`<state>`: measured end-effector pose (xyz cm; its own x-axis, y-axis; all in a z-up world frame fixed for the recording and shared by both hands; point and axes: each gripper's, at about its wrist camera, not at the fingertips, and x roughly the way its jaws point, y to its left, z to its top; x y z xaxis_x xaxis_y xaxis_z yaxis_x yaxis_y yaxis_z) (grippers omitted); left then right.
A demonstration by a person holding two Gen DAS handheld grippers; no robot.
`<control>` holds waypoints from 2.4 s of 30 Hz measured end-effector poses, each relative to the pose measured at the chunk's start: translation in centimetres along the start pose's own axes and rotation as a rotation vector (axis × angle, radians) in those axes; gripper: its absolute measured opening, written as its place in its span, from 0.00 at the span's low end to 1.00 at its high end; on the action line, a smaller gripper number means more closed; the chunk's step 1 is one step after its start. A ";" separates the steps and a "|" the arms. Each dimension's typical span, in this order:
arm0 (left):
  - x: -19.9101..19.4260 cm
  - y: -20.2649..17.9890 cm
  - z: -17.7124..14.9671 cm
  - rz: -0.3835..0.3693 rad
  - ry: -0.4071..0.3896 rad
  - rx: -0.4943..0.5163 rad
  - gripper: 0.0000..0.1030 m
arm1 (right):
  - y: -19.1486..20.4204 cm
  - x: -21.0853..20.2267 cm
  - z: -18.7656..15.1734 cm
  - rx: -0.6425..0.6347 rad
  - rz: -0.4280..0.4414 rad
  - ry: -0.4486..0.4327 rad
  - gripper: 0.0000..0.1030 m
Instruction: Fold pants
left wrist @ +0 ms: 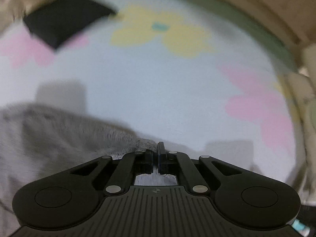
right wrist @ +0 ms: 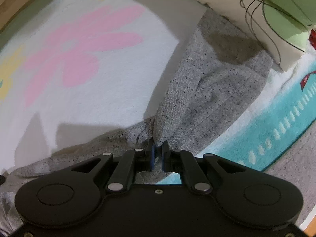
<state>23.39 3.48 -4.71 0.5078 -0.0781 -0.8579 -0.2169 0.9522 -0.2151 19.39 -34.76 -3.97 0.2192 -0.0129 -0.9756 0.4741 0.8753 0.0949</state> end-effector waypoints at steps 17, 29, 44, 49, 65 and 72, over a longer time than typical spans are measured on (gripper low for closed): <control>-14.8 3.0 -18.3 -0.040 -0.158 0.243 0.03 | -9.5 -12.4 -13.0 0.076 0.092 -0.060 0.08; -8.4 4.3 -21.6 0.026 -0.006 0.289 0.04 | -11.7 -10.9 -17.2 0.079 0.009 -0.028 0.54; -8.8 4.5 -23.3 0.042 -0.057 0.292 0.04 | -2.0 -5.8 -10.5 -0.229 -0.260 -0.209 0.60; -9.7 5.5 -24.0 0.043 -0.063 0.279 0.04 | -0.7 -3.1 -10.6 -0.318 -0.327 -0.173 0.25; -10.2 3.8 -25.3 0.091 -0.102 0.338 0.04 | -23.8 -7.6 -8.1 0.246 -0.092 -0.019 0.04; -10.9 3.2 -25.1 0.037 -0.116 0.309 0.04 | -20.9 -11.5 -7.5 0.150 -0.028 -0.174 0.05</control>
<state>-3.81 -0.06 -7.75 0.5996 -0.0247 -0.7999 0.0169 0.9997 -0.0182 0.56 -49.23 3.81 0.3418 -0.1311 -0.9306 0.6011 0.7917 0.1092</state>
